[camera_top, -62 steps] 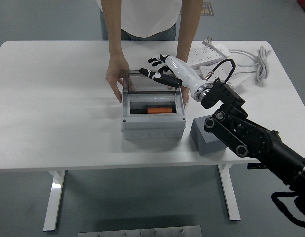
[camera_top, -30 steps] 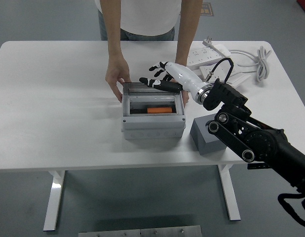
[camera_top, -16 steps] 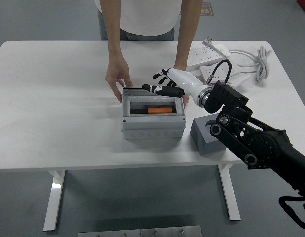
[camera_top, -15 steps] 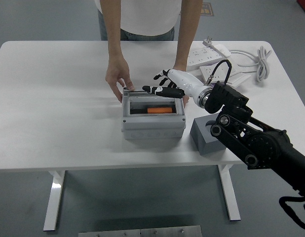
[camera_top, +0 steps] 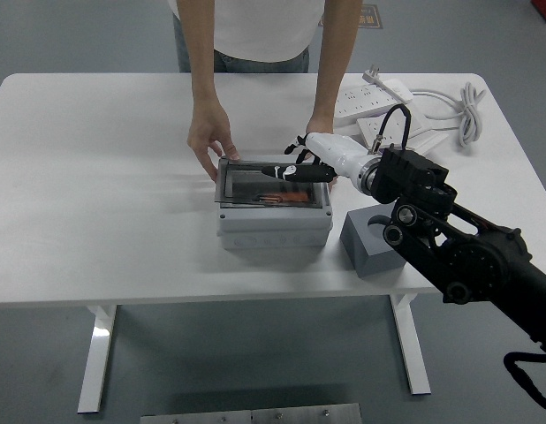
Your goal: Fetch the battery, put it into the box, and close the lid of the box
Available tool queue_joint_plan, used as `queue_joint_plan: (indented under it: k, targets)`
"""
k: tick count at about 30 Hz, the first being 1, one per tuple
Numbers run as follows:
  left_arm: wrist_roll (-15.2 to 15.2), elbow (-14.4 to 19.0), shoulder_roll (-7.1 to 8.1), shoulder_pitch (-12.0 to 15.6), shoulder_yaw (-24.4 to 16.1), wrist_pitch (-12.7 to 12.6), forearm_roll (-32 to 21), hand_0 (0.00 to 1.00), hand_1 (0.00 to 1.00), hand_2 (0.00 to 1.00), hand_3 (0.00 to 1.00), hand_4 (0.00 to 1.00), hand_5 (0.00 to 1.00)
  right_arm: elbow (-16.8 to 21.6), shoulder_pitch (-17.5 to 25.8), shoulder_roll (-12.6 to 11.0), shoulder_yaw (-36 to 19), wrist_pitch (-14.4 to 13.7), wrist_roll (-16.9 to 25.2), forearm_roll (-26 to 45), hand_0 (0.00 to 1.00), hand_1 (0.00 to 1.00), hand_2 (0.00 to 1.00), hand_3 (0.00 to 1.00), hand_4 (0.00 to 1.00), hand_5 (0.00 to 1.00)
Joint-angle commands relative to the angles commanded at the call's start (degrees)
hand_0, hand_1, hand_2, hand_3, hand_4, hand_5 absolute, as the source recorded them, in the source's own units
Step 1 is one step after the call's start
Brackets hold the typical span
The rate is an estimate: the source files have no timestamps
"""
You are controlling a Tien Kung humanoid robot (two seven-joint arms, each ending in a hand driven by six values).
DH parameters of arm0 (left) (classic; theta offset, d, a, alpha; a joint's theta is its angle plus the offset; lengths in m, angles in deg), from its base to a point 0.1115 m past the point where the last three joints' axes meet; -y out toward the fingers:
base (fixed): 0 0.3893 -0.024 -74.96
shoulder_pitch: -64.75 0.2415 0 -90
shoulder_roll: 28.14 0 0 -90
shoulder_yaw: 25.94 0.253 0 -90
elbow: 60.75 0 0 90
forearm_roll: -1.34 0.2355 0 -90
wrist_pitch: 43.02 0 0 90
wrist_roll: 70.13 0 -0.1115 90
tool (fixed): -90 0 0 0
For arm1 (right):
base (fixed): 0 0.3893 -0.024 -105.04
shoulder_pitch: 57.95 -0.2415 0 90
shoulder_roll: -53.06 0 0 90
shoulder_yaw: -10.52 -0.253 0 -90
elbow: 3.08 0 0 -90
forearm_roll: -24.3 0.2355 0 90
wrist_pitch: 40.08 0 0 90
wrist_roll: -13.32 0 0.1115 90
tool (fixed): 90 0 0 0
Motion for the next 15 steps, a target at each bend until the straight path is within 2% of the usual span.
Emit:
queue_joint_plan:
  k: [8, 11, 15]
  targets:
    - [0.02, 0.0, 0.0, 0.02, 0.06, -0.04, -0.16, 0.623, 0.691, 0.571, 0.565, 0.54, 0.002, 0.69, 0.61, -0.55, -2.32, 0.49, -0.24, -1.34, 0.57, 0.512, 0.691, 0.791, 0.998, 0.998]
    - [0.07, 0.0, -0.05, 0.06, 0.15, -0.09, -0.35, 0.623, 0.691, 0.571, 0.565, 0.54, 0.002, 1.78, 1.47, -1.15, -4.48, 1.37, -0.85, -2.33, 0.57, 0.512, 0.691, 0.791, 0.998, 0.998]
    - [0.12, 0.0, -0.08, 0.14, 0.26, -0.16, -0.58, 0.622, 0.691, 0.57, 0.564, 0.539, 0.002, 4.58, 3.51, -2.35, -8.57, 3.88, -2.81, -3.77, 0.557, 0.509, 0.688, 0.786, 0.998, 0.998]
